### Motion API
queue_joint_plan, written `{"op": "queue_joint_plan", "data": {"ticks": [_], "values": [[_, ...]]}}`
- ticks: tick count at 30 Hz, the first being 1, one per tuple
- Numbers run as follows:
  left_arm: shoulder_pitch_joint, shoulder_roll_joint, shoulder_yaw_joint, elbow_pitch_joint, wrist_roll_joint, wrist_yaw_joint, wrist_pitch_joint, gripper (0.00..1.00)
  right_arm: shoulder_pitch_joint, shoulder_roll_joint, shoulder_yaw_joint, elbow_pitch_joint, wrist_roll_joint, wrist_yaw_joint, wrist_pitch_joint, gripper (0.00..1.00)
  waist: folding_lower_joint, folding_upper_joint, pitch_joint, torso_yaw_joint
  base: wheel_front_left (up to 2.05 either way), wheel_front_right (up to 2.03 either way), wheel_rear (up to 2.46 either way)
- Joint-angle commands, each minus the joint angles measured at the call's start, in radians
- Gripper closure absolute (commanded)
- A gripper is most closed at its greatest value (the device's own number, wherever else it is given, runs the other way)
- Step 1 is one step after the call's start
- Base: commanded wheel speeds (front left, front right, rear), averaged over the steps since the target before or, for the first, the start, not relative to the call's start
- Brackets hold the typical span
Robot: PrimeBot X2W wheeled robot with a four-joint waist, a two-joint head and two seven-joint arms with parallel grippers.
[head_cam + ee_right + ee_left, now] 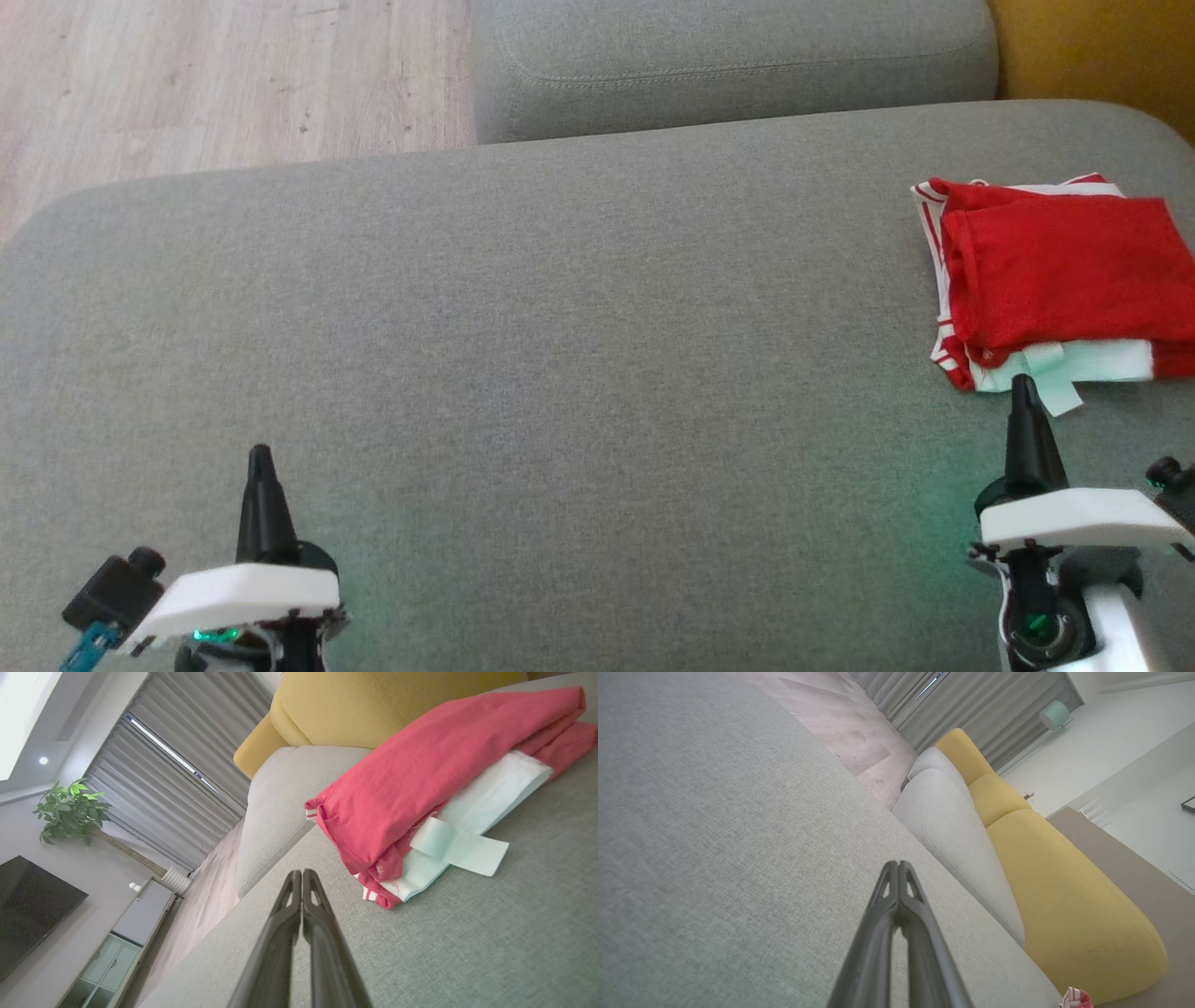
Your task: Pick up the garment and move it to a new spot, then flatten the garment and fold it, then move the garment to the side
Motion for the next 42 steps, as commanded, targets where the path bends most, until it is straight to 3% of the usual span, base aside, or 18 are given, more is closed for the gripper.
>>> {"op": "queue_joint_plan", "data": {"ticks": [1, 42], "values": [[-0.051, 0.006, 0.023, -0.026, -0.025, -0.008, 0.005, 1.00, -0.034, -0.003, 0.005, -0.041, 0.032, 0.000, 0.008, 1.00, 0.0000, 0.0000, -0.001, 0.000, 0.00, 0.00, 0.00], [-0.068, 0.008, 0.096, -0.021, -0.423, -0.028, 0.127, 1.00, -0.028, -0.005, -0.027, -0.067, 0.496, -0.001, 0.125, 1.00, -0.0001, 0.0000, -0.020, 0.004, 0.00, 0.00, 0.00]]}}
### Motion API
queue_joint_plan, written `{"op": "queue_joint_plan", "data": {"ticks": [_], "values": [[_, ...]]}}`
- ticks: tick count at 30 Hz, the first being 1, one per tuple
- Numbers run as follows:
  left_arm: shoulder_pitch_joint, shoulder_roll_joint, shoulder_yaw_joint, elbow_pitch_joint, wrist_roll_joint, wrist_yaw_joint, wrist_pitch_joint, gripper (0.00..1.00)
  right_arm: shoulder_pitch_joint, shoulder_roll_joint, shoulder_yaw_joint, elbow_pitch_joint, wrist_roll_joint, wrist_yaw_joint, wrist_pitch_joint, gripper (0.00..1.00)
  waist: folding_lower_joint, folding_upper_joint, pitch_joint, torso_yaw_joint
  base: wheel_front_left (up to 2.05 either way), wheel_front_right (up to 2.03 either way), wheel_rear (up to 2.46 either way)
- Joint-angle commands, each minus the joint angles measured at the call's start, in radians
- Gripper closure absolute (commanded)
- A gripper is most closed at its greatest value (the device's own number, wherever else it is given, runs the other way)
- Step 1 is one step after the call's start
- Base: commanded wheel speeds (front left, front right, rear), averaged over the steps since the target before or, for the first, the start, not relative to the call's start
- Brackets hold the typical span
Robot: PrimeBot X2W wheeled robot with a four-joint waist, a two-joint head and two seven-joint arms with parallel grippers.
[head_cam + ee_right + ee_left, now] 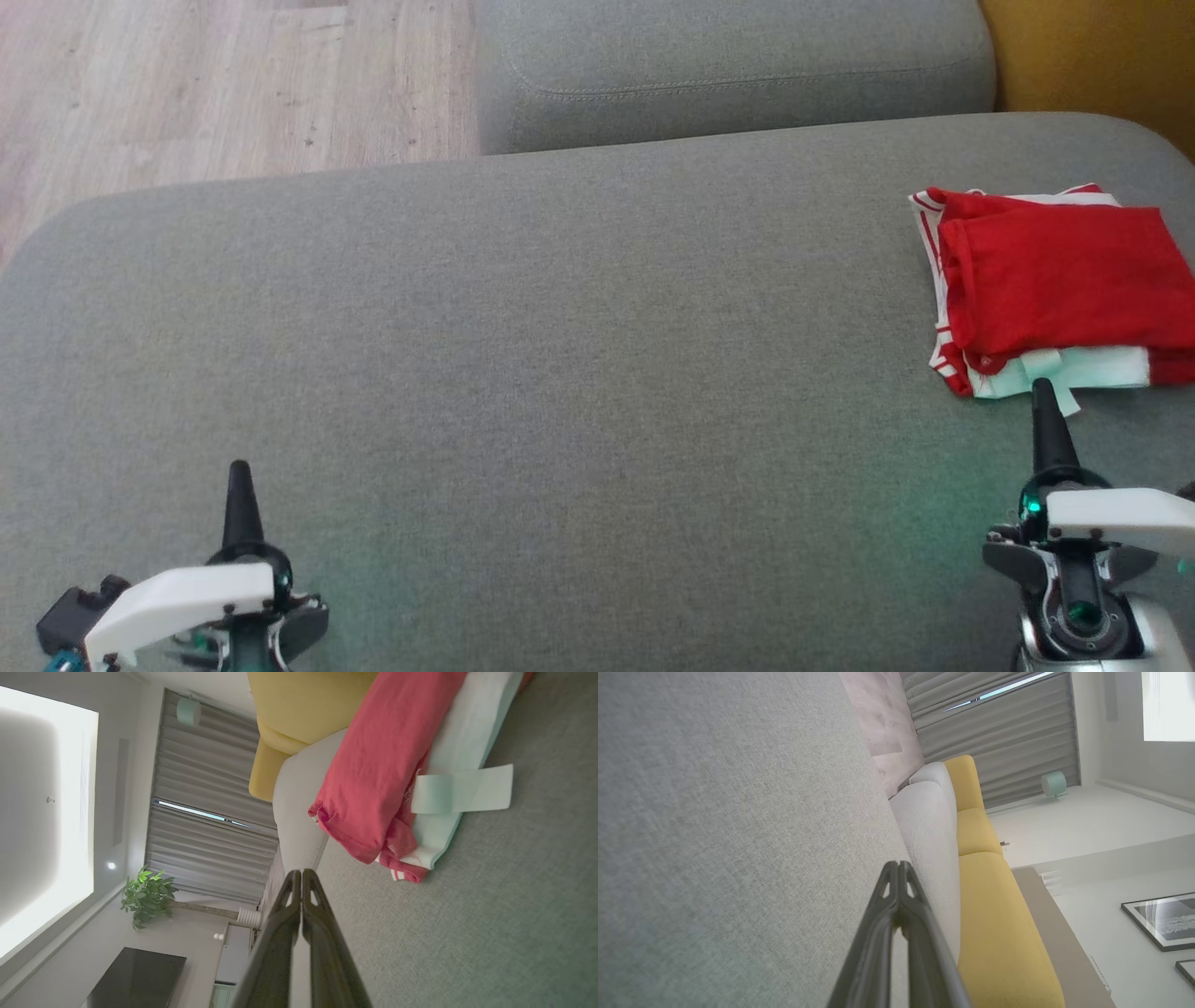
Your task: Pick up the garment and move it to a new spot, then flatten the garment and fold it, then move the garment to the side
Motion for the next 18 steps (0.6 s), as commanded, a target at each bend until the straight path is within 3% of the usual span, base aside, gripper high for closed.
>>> {"op": "queue_joint_plan", "data": {"ticks": [1, 18], "values": [[-0.060, 0.008, 0.032, -0.029, -0.028, -0.011, 0.010, 1.00, -0.029, -0.005, 0.012, -0.042, 0.036, -0.001, 0.009, 1.00, 0.0000, 0.0000, -0.001, 0.000, 0.00, 0.00, 0.00], [-0.066, 0.009, 0.061, -0.027, -0.183, -0.019, 0.058, 1.00, -0.026, -0.005, -0.001, -0.052, 0.217, -0.001, 0.055, 1.00, 0.0000, 0.0000, -0.008, 0.002, 0.00, 0.00, 0.00]]}}
